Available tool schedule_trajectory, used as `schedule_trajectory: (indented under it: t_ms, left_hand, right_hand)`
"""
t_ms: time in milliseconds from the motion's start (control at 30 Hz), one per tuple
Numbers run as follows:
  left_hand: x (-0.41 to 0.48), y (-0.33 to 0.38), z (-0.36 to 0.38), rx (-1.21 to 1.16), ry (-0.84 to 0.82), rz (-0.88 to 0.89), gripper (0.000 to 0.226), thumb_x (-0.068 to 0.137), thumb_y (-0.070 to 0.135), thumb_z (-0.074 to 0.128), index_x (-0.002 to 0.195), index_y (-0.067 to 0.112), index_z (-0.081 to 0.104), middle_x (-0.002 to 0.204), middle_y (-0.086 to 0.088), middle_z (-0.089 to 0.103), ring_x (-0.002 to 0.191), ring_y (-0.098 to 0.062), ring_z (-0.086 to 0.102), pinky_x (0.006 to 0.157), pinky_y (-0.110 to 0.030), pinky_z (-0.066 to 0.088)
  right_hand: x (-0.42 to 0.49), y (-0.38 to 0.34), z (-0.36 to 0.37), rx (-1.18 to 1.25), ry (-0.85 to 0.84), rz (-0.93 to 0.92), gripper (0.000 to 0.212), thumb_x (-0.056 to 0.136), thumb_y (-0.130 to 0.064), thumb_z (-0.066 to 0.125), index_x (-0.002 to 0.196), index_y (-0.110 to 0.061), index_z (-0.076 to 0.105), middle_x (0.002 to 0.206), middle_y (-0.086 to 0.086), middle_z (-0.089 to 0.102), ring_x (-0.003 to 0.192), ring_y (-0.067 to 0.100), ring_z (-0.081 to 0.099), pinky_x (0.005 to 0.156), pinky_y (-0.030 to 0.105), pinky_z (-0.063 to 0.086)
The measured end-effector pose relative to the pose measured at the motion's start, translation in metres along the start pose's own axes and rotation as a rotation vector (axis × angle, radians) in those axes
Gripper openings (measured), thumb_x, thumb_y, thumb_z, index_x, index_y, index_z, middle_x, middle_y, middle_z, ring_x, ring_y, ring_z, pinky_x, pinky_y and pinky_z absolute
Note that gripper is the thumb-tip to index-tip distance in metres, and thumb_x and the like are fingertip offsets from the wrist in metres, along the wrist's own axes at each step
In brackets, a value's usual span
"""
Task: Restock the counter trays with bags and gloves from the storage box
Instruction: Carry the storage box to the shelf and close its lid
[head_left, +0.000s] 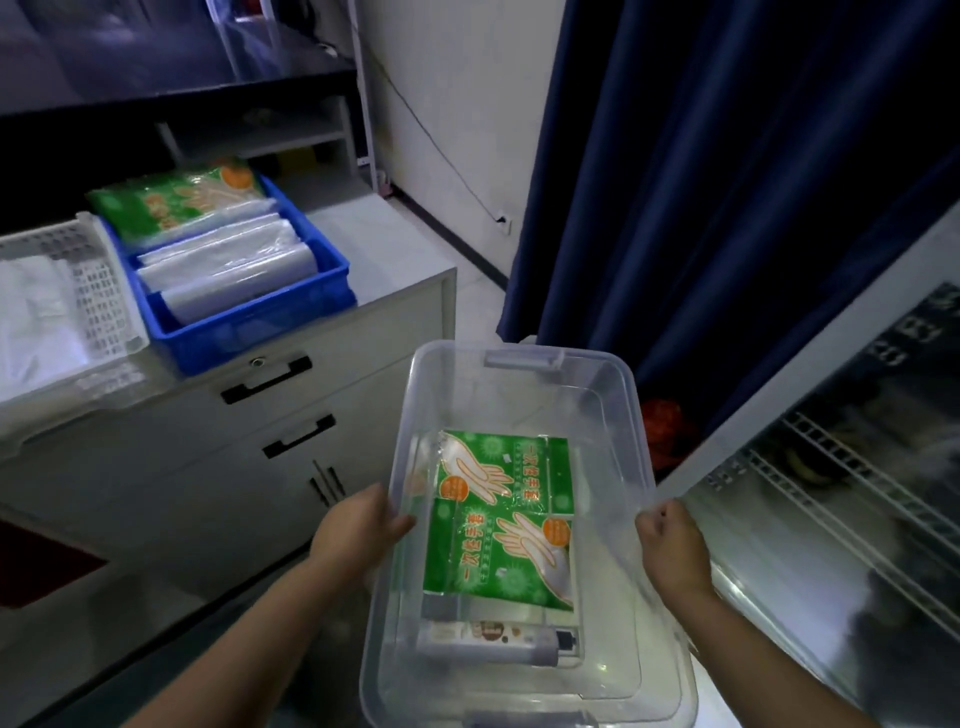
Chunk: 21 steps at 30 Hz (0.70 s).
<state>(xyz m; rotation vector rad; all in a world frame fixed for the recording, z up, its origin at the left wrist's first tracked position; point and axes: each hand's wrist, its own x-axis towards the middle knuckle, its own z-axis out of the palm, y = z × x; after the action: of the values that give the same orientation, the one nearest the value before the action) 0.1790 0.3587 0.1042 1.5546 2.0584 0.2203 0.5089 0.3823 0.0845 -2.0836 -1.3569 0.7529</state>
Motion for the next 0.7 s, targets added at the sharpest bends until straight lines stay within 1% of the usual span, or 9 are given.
schedule_trajectory:
  t_ms: [100,200,300,400,467,533,600,700]
  left_hand:
    - [0.043,0.027,-0.008,0.025,0.009,0.043,0.026,0.085,0.040,0.060,0.075,0.020,0.046,0.080,-0.002,0.058,0.075,-0.021,0.056,0.062,-0.029,0.040]
    - [0.096,0.053,-0.014,0.006,-0.005,0.089,0.025,0.084,0.041,0.060,0.082,0.016,0.055,0.086,-0.005,0.063,0.079,-0.024,0.060,0.065,-0.032,0.045]
    - [0.156,0.079,-0.025,0.003,-0.025,0.170,0.025,0.085,0.042,0.058,0.080,0.018,0.051,0.085,-0.005,0.063,0.078,-0.024,0.060,0.064,-0.031,0.044]
    - [0.212,0.103,-0.044,-0.019,-0.046,0.212,0.030,0.084,0.041,0.059,0.067,0.026,0.040,0.076,0.000,0.056,0.073,-0.021,0.054,0.060,-0.028,0.038]
    - [0.248,0.122,-0.062,-0.023,-0.023,0.244,0.036,0.084,0.040,0.060,0.062,0.026,0.035,0.065,0.005,0.048,0.070,-0.020,0.051,0.058,-0.027,0.033]
    - [0.284,0.142,-0.079,-0.014,0.017,0.281,0.038,0.084,0.040,0.060,0.061,0.024,0.034,0.060,0.007,0.043,0.065,-0.020,0.048,0.054,-0.028,0.030]
    - [0.318,0.160,-0.093,-0.009,0.033,0.301,0.036,0.084,0.041,0.060,0.062,0.022,0.037,0.059,0.006,0.045,0.061,-0.020,0.048,0.052,-0.029,0.030]
    - [0.368,0.182,-0.102,-0.024,0.028,0.295,0.031,0.083,0.042,0.060,0.071,0.017,0.048,0.062,0.003,0.052,0.060,-0.019,0.052,0.051,-0.028,0.037]
  right_hand:
    - [0.037,-0.009,-0.008,0.020,0.034,0.012,0.026,0.090,-0.011,0.050,0.067,-0.016,0.039,0.064,0.004,0.046,0.063,0.025,0.045,0.057,0.033,0.033]
    - [0.081,-0.020,-0.013,0.011,0.073,0.025,0.030,0.090,-0.011,0.051,0.064,-0.018,0.038,0.065,0.008,0.049,0.064,0.027,0.049,0.059,0.035,0.036]
    - [0.126,-0.039,-0.013,0.015,0.128,0.048,0.029,0.091,-0.011,0.051,0.064,-0.018,0.040,0.069,0.011,0.054,0.067,0.028,0.051,0.060,0.034,0.037]
    - [0.172,-0.067,-0.017,0.027,0.163,0.082,0.031,0.091,-0.011,0.051,0.063,-0.018,0.040,0.067,0.008,0.051,0.065,0.025,0.049,0.059,0.032,0.036]
    - [0.203,-0.090,-0.020,0.037,0.177,0.086,0.028,0.090,-0.009,0.051,0.064,-0.015,0.042,0.065,0.005,0.050,0.063,0.023,0.048,0.057,0.030,0.034]
    - [0.238,-0.111,-0.024,0.034,0.199,0.092,0.023,0.089,-0.009,0.051,0.067,-0.011,0.045,0.065,0.005,0.051,0.064,0.022,0.048,0.056,0.029,0.034]
    - [0.272,-0.127,-0.027,0.036,0.217,0.100,0.022,0.089,-0.012,0.051,0.068,-0.012,0.046,0.064,0.003,0.052,0.062,0.020,0.049,0.055,0.028,0.035]
    - [0.323,-0.145,-0.026,0.046,0.211,0.100,0.026,0.088,-0.016,0.051,0.064,-0.016,0.043,0.061,0.000,0.050,0.057,0.017,0.046,0.051,0.027,0.034]
